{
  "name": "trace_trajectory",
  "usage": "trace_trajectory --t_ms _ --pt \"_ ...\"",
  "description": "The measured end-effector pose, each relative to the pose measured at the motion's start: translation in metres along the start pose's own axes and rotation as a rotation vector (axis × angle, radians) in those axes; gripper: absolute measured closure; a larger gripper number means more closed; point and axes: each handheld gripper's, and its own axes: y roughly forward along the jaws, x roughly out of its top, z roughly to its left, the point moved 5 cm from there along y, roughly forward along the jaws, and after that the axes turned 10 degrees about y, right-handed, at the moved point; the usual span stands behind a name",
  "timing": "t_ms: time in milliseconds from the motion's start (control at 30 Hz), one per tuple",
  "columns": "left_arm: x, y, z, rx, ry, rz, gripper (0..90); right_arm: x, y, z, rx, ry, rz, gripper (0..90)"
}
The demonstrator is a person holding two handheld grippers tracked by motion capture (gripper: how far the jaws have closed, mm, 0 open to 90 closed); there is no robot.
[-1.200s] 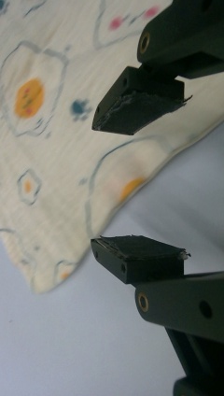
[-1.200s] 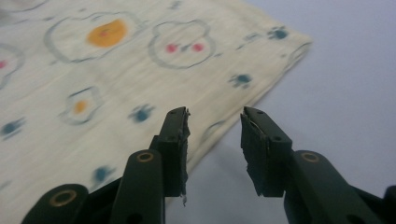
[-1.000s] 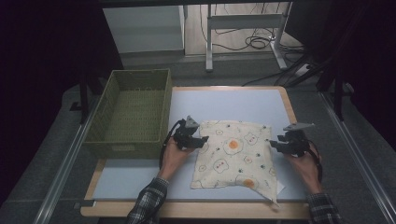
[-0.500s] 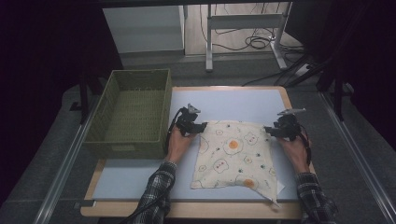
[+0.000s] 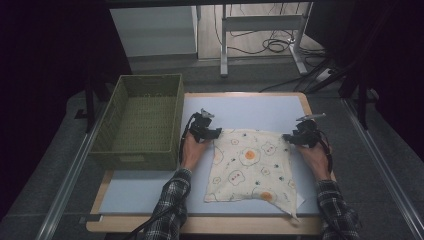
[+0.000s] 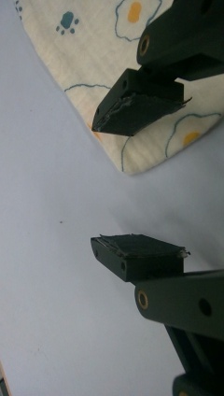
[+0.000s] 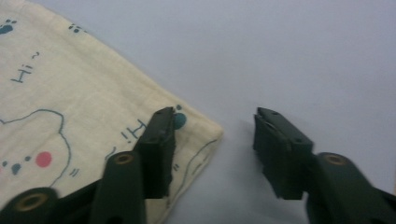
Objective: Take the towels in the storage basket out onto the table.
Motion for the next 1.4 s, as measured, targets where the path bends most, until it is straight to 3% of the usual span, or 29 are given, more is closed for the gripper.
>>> trace_trajectory --t_ms 133,267,367,400,467,533,667,767,833,933,1100,1300,1400 --pt "-0.002 0.005 -0.004 -0.018 0.039 0.018 39.7 0.001 0.0 -0.001 0.004 -0.001 0.001 60.5" --pt "-0.002 0.002 -0.01 -0.071 0.024 0.011 59.7 0.0 0.0 0.008 0.031 -0.037 0.015 85.3" --pt "-0.002 0.001 -0.012 -0.098 0.009 0.011 74.2 0.002 0.0 0.012 0.025 -0.048 0.043 87.7" --pt "-0.002 0.0 -0.013 -0.112 0.017 0.012 84.2 0.003 0.001 0.013 0.019 -0.054 0.051 88.0" --pt "-0.002 0.0 -0.013 -0.105 0.031 0.015 87.4 0.005 0.001 0.014 0.006 -0.065 0.048 88.3" --pt "0.001 -0.001 -0.009 -0.061 0.051 0.014 88.0 0.008 0.002 0.014 -0.001 -0.059 0.028 88.4" --pt "0.015 -0.008 0.006 -0.009 0.038 -0.015 88.1 0.024 -0.002 0.013 -0.033 -0.068 -0.028 88.3" --pt "0.024 -0.016 0.012 0.007 0.027 -0.026 87.8 0.038 -0.01 0.017 -0.024 -0.035 -0.073 88.3" --pt "0.023 -0.019 0.008 0.014 0.041 -0.026 87.7 0.04 -0.013 0.021 -0.027 -0.056 -0.073 88.3" --pt "0.017 -0.026 0.003 0.03 0.059 -0.026 87.5 0.032 -0.017 0.025 -0.012 -0.068 -0.071 88.1" --pt "0.01 -0.041 -0.006 0.031 0.019 -0.043 87.1 0.014 -0.029 0.029 0.012 -0.053 -0.07 87.9" --pt "0.001 -0.059 -0.028 0.02 0.055 -0.047 86.8 -0.008 -0.051 0.038 0.023 -0.104 -0.078 87.8" --pt "-0.006 -0.068 -0.039 0.004 0.073 -0.054 86.7 -0.022 -0.061 0.041 0.029 -0.097 -0.083 87.8"
